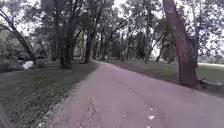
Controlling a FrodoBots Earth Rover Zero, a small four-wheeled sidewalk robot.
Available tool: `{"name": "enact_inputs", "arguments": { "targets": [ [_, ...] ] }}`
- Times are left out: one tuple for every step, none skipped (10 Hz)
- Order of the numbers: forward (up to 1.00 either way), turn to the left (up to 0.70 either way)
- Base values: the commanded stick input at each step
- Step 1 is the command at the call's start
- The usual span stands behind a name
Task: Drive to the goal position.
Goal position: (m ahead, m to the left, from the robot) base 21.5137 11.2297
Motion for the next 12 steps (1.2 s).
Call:
{"name": "enact_inputs", "arguments": {
  "targets": [
    [0.04,0.0],
    [0.04,0.0],
    [0.05,0.0],
    [0.05,0.0],
    [0.05,0.0],
    [0.05,0.0],
    [0.06,0.0],
    [0.06,0.0],
    [0.06,0.0],
    [0.07,0.0],
    [0.08,0.0],
    [0.07,0.0]
  ]
}}
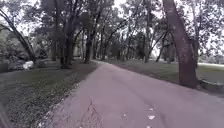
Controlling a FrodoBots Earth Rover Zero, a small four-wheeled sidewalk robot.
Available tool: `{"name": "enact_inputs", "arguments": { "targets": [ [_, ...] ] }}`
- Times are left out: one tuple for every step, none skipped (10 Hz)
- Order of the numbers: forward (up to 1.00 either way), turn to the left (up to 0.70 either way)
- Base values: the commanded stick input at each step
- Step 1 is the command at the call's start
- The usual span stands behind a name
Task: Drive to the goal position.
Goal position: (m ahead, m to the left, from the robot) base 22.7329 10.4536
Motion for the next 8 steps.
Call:
{"name": "enact_inputs", "arguments": {
  "targets": [
    [0.52,0.0],
    [0.7,0.0],
    [0.7,0.0],
    [0.7,0.0],
    [0.7,0.0],
    [0.7,0.0],
    [0.7,0.0],
    [0.7,0.0]
  ]
}}
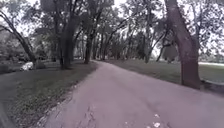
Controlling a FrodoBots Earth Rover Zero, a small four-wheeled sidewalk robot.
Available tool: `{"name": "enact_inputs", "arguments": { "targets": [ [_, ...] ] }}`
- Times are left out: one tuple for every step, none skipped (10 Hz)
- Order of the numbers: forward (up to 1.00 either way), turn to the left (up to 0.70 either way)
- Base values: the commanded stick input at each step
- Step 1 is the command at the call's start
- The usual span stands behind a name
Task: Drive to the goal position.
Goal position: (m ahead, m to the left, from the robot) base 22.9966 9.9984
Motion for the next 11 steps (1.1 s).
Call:
{"name": "enact_inputs", "arguments": {
  "targets": [
    [0.7,0.0],
    [0.7,0.0],
    [0.7,0.0],
    [0.7,0.0],
    [0.7,0.0],
    [0.7,0.0],
    [0.7,0.0],
    [0.7,0.0],
    [0.7,0.0],
    [0.7,0.0],
    [0.7,0.0]
  ]
}}
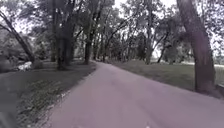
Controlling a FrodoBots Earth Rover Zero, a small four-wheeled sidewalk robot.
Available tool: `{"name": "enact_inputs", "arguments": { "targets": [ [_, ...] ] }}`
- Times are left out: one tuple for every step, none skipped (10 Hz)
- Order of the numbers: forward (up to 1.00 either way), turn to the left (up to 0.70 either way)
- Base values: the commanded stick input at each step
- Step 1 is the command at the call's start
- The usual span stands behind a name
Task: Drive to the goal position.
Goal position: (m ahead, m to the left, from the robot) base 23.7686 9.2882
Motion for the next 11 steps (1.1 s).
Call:
{"name": "enact_inputs", "arguments": {
  "targets": [
    [0.7,0.0],
    [0.7,0.0],
    [0.7,0.01],
    [0.7,0.01],
    [0.7,0.01],
    [0.7,0.0],
    [0.68,0.0],
    [0.69,0.01],
    [0.69,0.01],
    [0.7,0.01],
    [0.69,0.0]
  ]
}}
